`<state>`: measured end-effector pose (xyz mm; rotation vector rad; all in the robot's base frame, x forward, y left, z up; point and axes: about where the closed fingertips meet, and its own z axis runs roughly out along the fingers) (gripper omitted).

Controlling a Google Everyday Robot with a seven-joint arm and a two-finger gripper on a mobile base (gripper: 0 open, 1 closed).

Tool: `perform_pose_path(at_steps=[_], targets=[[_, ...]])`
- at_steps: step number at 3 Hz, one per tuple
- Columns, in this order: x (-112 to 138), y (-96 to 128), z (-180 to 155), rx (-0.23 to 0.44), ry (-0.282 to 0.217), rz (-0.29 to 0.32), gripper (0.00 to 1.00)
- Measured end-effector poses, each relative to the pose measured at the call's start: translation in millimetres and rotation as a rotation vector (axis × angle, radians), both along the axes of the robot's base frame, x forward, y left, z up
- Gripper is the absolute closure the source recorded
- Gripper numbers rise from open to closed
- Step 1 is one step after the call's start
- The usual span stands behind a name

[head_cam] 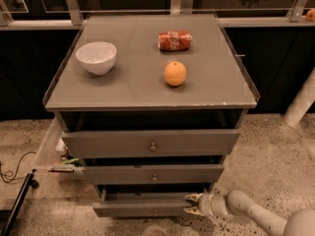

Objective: Open bottom drawer

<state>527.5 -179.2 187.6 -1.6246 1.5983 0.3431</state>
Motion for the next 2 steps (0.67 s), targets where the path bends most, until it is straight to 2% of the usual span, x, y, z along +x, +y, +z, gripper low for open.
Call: perform_pose_path(at_steps=[1,2], targets=[[-15.6,-4.2,25.8,0.034,-0.028,0.04,0.98],[-48.5,-21.9,35.8,0.058,-0.002,0.043,1.0]])
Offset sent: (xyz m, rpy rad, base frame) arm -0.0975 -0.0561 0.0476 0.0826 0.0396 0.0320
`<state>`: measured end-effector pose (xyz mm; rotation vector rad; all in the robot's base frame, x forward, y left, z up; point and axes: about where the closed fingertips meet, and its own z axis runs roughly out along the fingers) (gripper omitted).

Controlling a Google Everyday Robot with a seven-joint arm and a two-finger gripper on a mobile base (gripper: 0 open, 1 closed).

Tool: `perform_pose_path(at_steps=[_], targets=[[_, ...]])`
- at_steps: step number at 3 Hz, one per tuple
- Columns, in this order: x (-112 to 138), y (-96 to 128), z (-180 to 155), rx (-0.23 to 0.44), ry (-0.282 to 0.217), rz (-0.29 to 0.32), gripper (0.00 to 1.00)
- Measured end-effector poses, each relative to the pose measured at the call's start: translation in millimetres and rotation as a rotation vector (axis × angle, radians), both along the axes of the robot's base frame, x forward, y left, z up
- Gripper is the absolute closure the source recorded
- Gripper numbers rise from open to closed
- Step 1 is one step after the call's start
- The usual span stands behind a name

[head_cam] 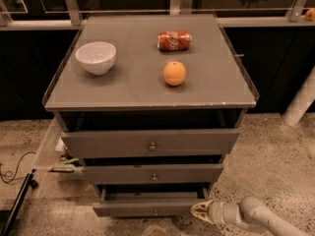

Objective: Open bottom drawer

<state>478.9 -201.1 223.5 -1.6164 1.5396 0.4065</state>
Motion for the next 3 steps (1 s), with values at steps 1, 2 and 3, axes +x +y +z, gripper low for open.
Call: perform_pose_path(at_steps=[1,2,3], targets=[[-2.3,-1.1,0.0,0.003,0.002,-0.002,0.81],[-2.2,-1.1,0.0,0.003,0.002,-0.002,0.58],[10.0,7.1,-11.4,-0.008,0.016,0.009,0.34]])
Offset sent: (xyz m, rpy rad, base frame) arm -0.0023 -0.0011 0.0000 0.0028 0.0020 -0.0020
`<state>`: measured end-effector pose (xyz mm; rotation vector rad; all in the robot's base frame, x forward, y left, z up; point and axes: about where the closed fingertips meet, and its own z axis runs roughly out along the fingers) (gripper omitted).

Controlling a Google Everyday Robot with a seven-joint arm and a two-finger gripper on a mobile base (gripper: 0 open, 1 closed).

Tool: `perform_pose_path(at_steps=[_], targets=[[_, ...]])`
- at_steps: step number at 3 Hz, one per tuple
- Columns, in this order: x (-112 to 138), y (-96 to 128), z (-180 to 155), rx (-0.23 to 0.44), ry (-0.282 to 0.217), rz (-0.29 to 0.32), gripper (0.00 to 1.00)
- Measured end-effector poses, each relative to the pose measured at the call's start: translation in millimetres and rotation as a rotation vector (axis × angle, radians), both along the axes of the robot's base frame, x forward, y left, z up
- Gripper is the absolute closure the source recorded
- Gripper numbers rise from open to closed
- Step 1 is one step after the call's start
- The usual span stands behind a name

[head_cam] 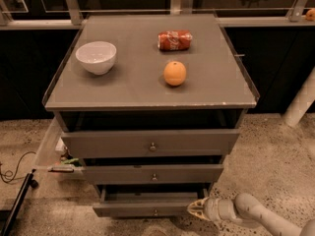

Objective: Open bottom drawer

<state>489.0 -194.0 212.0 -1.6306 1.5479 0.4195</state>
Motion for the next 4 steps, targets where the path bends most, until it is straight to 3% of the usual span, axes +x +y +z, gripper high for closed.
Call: perform_pose_path(at_steps=[1,2,3,4], targets=[[0.8,0.8,0.0,0.0,-0.001,0.001,0.11],[0.8,0.9,0.0,0.0,-0.001,0.002,0.0],[0.9,1.0,-0.1,0.0,0.0,0.002,0.0],[6.7,5.1,-19.2,-0.01,0.03,-0.002,0.0]])
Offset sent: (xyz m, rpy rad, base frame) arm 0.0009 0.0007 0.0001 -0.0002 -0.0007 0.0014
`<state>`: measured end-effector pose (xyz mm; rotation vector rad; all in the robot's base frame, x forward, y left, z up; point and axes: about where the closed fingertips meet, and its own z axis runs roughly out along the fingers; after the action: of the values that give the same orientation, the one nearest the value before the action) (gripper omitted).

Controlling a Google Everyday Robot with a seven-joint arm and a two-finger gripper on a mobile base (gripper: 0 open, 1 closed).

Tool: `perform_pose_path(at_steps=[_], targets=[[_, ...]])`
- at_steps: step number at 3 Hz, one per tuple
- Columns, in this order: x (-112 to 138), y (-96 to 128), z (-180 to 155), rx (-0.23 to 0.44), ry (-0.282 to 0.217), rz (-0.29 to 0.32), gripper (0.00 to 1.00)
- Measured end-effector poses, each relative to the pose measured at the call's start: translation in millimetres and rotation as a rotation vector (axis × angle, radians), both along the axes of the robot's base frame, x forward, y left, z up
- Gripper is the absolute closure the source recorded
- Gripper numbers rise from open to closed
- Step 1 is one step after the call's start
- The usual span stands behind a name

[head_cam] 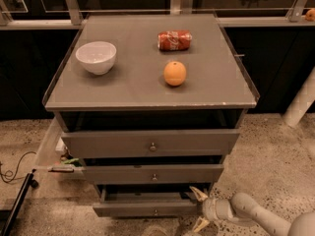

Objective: Open bottom drawer

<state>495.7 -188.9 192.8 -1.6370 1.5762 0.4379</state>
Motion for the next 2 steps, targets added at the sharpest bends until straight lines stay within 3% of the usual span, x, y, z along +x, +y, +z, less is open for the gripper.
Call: perform_pose_path(at_steps=[2], targets=[[9.3,-1.3,-34.0,-0.022,0.059,-0.019,0.0]])
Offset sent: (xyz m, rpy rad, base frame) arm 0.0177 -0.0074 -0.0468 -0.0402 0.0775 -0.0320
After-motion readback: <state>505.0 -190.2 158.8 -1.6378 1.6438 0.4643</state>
